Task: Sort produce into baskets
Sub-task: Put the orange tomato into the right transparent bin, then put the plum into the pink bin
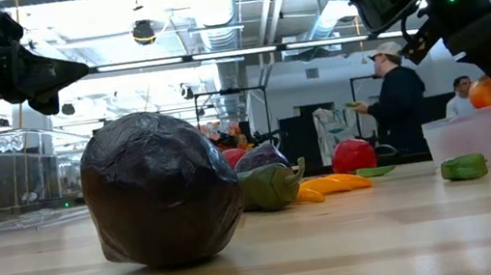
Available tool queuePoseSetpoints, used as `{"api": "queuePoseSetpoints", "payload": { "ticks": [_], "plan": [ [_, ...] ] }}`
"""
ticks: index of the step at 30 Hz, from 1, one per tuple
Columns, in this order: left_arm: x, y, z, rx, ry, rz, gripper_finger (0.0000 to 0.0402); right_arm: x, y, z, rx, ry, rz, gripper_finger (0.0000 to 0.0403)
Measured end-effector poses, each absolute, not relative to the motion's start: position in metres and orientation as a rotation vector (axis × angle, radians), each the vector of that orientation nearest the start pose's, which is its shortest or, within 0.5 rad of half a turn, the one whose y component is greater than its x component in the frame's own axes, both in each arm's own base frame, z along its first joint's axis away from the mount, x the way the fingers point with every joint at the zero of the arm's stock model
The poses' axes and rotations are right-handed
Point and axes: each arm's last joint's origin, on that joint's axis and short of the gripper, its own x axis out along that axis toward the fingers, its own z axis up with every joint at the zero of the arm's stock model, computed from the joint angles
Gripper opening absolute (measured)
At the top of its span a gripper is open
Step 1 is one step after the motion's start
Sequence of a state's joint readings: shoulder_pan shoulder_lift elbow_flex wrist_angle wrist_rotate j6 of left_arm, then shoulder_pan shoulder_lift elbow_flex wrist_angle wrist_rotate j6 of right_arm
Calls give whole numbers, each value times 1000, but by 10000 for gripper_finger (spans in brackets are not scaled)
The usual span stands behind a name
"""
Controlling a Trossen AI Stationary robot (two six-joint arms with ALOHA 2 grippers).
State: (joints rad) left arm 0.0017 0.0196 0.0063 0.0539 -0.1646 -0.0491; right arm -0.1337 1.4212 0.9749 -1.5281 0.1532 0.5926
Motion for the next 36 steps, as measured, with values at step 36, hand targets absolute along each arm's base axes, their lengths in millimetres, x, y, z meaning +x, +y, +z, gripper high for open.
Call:
{"api": "queuePoseSetpoints", "payload": {
  "ticks": [36],
  "plan": [
    [98, 5, 169, -23, -43, 167, 0, 264, -37, 300, 513, 1080, -569, 396]
  ]
}}
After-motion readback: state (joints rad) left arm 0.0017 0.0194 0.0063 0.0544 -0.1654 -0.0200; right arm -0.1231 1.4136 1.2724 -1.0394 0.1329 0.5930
